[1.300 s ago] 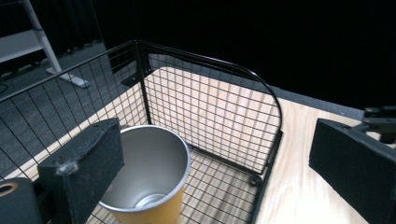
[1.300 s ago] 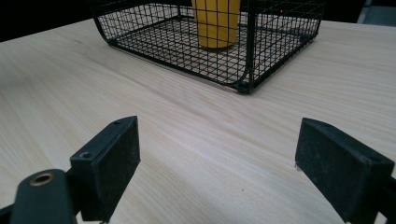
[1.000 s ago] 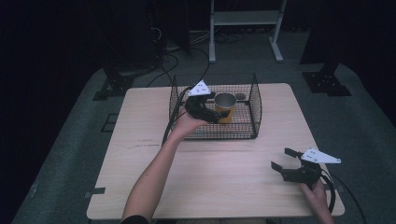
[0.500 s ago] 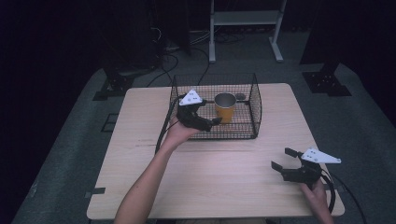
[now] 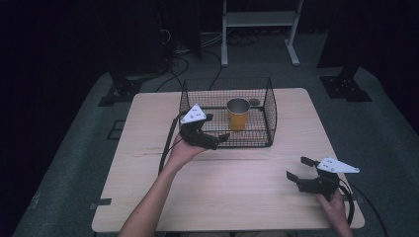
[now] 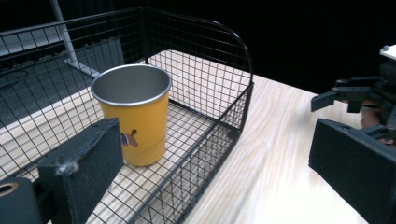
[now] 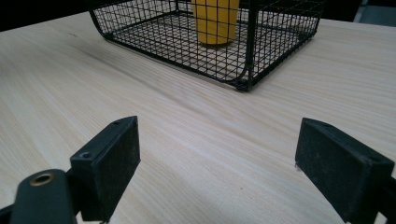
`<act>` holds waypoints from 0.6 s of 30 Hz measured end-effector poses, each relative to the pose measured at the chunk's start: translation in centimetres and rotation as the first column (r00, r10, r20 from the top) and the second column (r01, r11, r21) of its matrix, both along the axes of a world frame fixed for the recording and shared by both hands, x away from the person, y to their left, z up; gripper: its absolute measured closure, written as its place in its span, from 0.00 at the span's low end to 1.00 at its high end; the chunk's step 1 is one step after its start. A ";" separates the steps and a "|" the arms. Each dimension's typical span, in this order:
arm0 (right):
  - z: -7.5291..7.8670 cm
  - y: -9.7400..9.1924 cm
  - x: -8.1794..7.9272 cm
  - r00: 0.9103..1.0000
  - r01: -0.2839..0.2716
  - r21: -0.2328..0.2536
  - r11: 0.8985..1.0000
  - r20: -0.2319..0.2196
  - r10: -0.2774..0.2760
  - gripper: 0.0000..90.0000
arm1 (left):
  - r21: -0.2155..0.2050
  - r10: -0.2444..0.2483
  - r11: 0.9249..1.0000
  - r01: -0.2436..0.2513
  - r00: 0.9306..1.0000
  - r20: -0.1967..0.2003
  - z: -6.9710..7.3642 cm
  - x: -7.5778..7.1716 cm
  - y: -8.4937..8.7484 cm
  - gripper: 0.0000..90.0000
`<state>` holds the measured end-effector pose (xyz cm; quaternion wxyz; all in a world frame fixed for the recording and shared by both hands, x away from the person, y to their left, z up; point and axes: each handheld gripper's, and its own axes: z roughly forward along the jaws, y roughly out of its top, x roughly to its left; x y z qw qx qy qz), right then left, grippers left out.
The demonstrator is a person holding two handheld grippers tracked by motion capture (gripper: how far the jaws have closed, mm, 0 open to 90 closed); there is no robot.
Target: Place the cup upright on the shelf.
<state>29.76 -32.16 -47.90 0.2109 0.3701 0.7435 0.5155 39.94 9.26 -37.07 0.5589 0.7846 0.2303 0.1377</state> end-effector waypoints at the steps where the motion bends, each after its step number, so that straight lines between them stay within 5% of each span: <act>1: 0.0 0.0 0.0 1.000 0.000 -0.001 1.000 0.000 0.000 0.14 | 0.003 0.004 1.000 -0.004 1.000 0.003 -0.1 -0.4 0.2 0.03; 18: 0.0 0.0 0.0 1.000 0.006 0.000 1.000 -0.005 -0.006 0.14 | -0.017 0.021 1.000 -0.021 1.000 -0.007 -1.8 -3.5 2.2 0.03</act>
